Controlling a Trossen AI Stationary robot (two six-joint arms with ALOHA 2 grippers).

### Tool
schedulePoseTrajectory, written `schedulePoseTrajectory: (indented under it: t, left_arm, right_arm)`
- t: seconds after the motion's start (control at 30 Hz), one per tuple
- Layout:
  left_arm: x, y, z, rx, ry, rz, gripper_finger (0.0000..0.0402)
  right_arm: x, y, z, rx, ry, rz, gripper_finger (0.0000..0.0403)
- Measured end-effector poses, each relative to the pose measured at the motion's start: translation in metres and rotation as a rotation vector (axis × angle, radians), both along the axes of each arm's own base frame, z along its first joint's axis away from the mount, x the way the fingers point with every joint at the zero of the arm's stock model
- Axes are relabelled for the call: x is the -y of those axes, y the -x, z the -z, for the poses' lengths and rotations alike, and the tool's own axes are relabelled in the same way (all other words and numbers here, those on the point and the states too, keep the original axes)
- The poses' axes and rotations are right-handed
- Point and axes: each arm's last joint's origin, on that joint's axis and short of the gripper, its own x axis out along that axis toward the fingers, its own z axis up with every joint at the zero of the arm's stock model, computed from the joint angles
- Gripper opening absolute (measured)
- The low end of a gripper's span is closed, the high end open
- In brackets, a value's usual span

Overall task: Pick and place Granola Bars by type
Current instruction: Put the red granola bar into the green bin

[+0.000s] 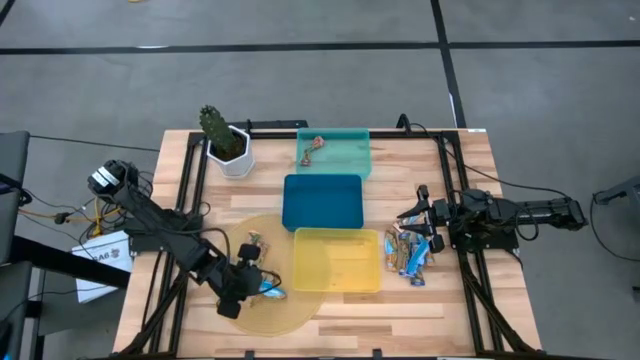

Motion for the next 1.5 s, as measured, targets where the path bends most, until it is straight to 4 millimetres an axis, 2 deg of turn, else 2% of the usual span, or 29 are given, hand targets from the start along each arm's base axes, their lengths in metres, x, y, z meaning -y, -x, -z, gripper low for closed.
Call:
schedulePoseTrajectory:
  t: [0.33, 0.9, 1.5]
  left_arm:
    - [0.004, 0.002, 0.003, -0.002, -0.019, 0.012, 0.0119]
    - [0.02, -0.018, 0.041, -0.05, -0.035, 0.034, 0.0119]
    - [0.007, -0.021, 0.043, -0.085, -0.088, -0.035, 0.0119]
  right_arm:
    - [0.0, 0.0, 0.0, 0.0, 0.0, 0.0, 0.0124]
    - [0.0, 0.0, 0.0, -0.003, 0.0, 0.0, 0.0124]
    - [0.0, 0.0, 0.0, -0.001, 0.0, -0.001, 0.0124]
